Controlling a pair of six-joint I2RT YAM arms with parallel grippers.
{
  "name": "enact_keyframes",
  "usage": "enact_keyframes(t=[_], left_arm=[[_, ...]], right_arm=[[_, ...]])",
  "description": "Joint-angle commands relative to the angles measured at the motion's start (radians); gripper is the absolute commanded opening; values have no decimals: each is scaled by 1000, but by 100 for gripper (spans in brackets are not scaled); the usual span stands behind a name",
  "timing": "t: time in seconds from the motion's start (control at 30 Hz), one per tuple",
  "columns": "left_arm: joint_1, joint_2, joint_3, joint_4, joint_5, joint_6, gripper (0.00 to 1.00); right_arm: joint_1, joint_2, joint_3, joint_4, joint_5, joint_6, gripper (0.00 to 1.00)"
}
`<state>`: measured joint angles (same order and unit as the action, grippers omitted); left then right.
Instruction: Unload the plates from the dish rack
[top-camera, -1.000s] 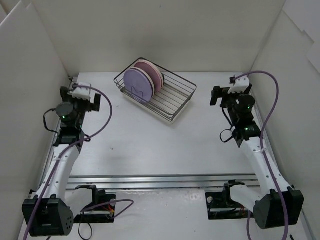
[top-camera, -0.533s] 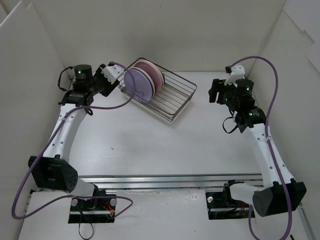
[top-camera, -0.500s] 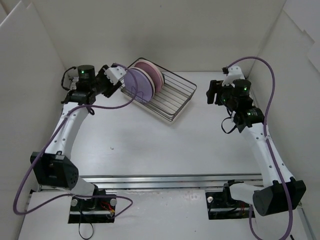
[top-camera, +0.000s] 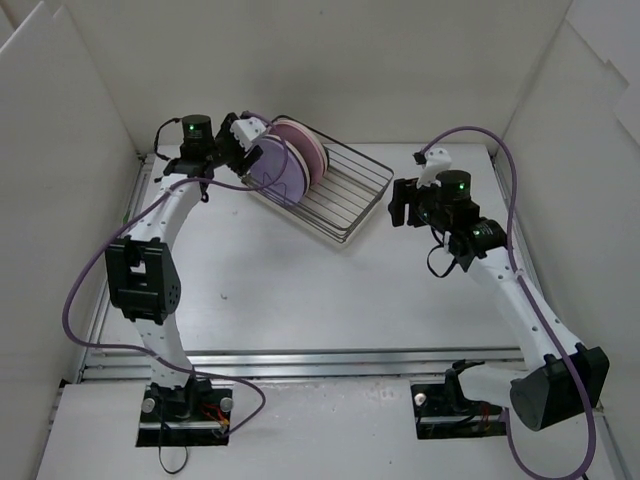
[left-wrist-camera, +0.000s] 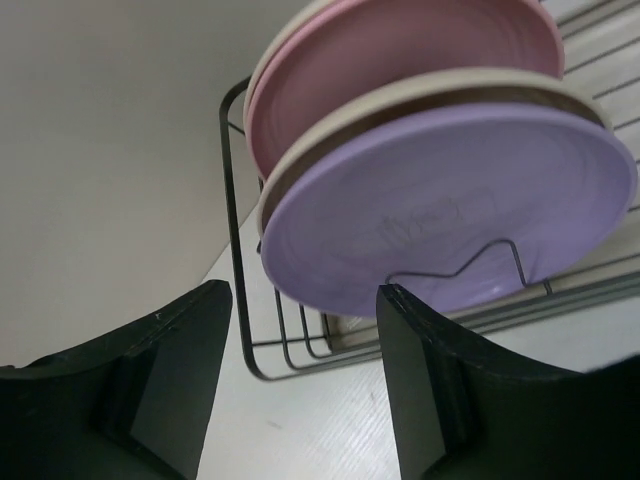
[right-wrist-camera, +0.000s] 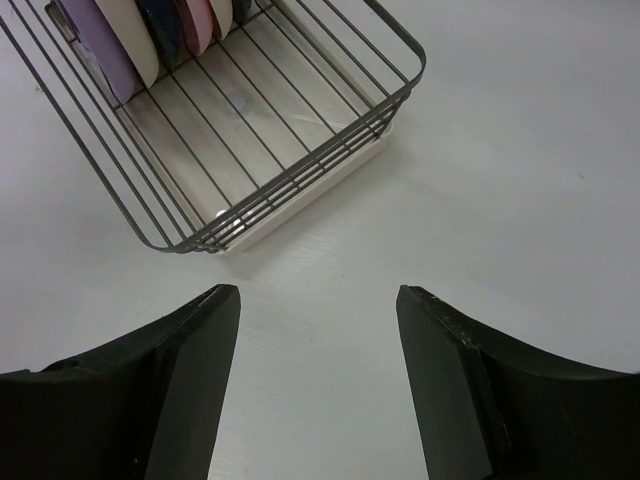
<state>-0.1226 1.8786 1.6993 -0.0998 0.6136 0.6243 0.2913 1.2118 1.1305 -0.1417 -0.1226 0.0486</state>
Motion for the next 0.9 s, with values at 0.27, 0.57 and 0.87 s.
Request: enact_keyframes(t=[0.27,0.57,0.87], left_arm=[[24,102,129,213,117,-178,52],[24,165,160,279,55,-150,31],[15,178,152,308,28,-78,38]], right_arm=[[48,5,-15,45,-14,20,65],[72,51,6,21,-9,10,65],[75,86,57,-30,-2,-18,65]])
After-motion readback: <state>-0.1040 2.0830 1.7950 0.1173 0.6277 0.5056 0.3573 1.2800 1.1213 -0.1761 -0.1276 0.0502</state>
